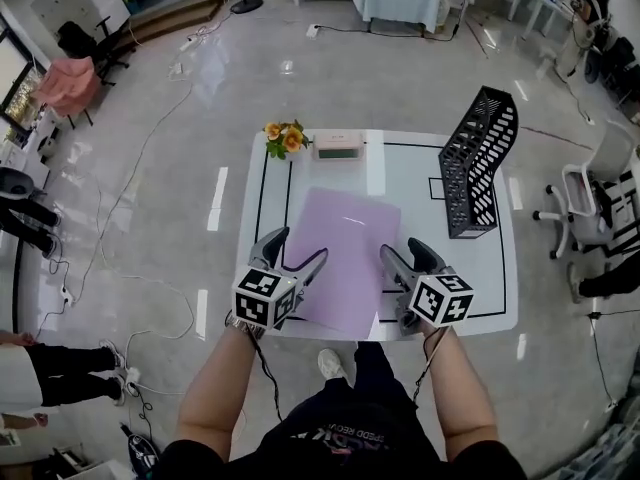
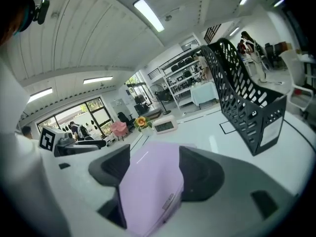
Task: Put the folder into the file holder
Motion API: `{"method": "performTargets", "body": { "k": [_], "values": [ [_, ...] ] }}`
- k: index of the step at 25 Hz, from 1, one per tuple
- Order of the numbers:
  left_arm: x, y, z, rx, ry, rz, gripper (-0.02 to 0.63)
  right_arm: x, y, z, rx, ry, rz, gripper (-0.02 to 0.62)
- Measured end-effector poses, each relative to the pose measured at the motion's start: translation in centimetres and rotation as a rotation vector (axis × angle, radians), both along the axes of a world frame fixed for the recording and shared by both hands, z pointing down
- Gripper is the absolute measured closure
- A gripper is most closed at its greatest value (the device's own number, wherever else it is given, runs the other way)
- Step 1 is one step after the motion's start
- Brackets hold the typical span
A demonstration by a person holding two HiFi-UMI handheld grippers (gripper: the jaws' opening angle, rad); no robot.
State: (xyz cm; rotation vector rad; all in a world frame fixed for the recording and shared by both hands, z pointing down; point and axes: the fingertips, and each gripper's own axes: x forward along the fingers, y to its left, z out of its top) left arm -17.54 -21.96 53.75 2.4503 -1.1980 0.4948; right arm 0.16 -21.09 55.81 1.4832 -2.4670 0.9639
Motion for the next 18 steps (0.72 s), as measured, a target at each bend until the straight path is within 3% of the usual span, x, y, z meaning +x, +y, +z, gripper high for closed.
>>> {"method": "performTargets", "body": {
  "k": [18],
  "values": [
    [0.1,-8.0,10.7,-0.259,-0.077,-0.035,0.241,0.7,-6.7,10.1,-0.271,-0.057,-0.002,0.299]
  ]
}}
